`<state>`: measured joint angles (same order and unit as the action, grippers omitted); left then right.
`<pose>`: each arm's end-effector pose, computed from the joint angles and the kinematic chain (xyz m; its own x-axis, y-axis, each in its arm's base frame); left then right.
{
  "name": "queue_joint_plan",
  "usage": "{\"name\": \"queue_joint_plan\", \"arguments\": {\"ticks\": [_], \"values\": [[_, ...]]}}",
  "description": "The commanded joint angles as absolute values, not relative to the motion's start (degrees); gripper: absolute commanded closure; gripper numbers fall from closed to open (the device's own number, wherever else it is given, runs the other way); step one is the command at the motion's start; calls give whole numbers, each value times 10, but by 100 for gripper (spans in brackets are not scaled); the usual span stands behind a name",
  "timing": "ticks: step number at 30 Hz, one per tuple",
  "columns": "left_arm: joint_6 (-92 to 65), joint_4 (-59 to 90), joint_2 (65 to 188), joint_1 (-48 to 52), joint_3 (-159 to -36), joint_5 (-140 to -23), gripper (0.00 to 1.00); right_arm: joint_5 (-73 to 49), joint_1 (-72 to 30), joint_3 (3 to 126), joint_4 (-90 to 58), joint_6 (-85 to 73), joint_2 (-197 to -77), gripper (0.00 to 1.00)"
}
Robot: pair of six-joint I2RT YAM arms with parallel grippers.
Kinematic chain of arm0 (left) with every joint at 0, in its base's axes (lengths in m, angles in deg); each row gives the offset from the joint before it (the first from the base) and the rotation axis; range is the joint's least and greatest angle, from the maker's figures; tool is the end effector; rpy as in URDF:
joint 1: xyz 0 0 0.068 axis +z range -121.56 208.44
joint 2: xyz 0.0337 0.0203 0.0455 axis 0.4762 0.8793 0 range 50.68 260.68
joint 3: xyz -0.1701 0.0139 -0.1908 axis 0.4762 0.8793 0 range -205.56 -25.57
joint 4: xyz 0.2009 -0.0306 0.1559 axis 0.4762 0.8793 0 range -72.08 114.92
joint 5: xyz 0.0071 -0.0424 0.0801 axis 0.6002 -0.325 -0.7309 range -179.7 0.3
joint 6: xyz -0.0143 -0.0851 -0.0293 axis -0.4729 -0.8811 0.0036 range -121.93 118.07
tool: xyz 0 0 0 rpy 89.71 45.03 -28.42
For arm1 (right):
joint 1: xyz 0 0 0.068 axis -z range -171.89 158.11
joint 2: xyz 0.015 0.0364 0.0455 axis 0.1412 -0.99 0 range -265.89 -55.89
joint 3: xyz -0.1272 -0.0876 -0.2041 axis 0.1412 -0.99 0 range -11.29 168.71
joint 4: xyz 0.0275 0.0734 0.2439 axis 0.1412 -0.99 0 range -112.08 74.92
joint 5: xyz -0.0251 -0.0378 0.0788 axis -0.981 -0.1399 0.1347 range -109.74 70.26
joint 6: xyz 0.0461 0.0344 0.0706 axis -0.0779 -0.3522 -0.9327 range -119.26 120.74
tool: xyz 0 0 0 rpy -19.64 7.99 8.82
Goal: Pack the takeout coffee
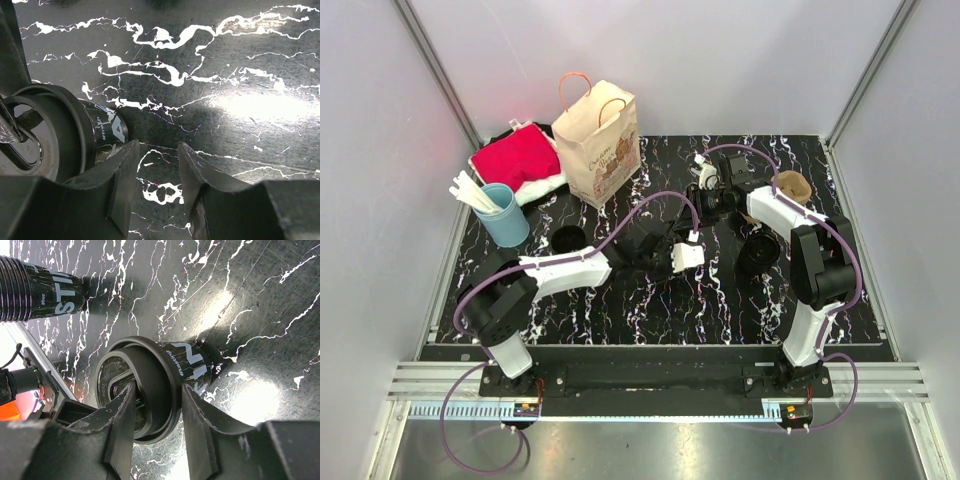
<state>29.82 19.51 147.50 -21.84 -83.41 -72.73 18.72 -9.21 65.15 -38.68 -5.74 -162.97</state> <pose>0.2299 -0.3141 0.1556 0.1084 0.6572 -0.7459 0.9647 0.1116 0.2385 0.3758 0.1704 0.1668 -0.8352 -0.1680 -0.5237 -0.4890 0.6625 0.5674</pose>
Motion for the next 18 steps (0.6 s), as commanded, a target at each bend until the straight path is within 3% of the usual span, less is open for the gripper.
{"name": "queue_joint_plan", "arguments": {"ticks": [1, 18], "values": [[306, 163, 1478, -224, -848, -737, 58, 126, -102, 626, -420, -31, -1645, 56], [292, 171, 1401, -211, -813, -640, 58, 121, -101, 625, -420, -27, -1647, 56]]}}
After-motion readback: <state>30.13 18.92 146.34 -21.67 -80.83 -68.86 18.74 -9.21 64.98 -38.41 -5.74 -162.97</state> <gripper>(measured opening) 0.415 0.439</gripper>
